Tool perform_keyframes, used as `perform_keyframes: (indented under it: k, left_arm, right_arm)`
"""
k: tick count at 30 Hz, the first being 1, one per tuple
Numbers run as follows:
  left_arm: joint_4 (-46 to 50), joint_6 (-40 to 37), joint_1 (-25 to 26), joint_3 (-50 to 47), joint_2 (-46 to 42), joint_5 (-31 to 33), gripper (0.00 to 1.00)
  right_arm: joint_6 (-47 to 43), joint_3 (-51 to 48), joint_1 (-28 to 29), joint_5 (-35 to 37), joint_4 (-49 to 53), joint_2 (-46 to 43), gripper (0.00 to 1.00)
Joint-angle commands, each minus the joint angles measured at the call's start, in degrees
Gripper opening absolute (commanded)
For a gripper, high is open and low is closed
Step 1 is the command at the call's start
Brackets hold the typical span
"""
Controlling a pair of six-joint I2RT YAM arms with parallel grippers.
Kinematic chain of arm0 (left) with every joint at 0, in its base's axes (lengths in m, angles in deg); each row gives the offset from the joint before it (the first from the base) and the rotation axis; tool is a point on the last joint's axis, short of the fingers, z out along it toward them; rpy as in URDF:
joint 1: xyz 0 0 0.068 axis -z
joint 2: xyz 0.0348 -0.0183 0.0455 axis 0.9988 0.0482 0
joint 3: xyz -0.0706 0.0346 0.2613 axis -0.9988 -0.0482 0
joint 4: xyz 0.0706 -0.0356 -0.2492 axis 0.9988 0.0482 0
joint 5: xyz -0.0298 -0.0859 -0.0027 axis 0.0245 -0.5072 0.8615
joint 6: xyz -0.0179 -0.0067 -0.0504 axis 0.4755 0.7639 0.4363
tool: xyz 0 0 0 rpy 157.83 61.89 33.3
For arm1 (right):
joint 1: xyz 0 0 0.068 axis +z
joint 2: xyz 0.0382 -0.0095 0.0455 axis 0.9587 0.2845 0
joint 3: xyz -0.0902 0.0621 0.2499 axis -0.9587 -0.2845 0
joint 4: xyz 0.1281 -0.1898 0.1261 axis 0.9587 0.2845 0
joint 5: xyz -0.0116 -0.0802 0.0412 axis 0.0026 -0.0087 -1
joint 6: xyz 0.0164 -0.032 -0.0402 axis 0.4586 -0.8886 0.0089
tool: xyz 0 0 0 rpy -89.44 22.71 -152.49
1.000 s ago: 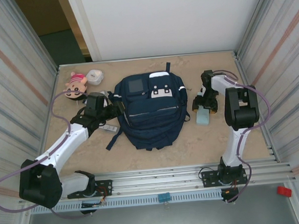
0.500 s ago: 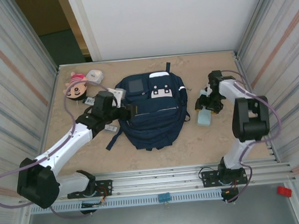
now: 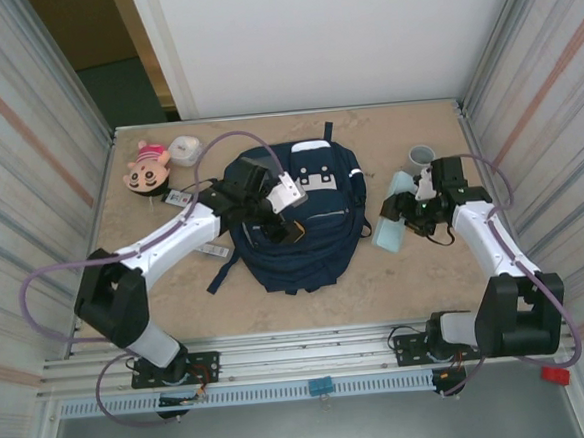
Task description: Pack books, pencil case, and school supplies into a backpack
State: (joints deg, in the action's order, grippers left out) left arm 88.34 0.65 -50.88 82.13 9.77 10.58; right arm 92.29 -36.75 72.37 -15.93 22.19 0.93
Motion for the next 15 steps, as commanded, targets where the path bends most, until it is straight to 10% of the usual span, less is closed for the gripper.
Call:
perform_keyframes:
  k: [1,12,15]
  left_arm:
    - [5.94,-8.37,-0.63,3.19,1.75,-2.23,0.86]
    - [1.93,-11.76,-0.70,2.02,6.70,2.45,0.81]
    - [2.58,-11.68,-0.76,2.11,6.48,1.56,0.43]
  right_arm:
    - [1.66,-0.77,0.30,-2.43,-1.08,-2.35,0.50]
    - [2.38,-0.39,0.42,-4.05,-1.87,-2.48,0.50]
    - [2.47,-0.13,0.38,-4.11,-1.62,-2.89,0.50]
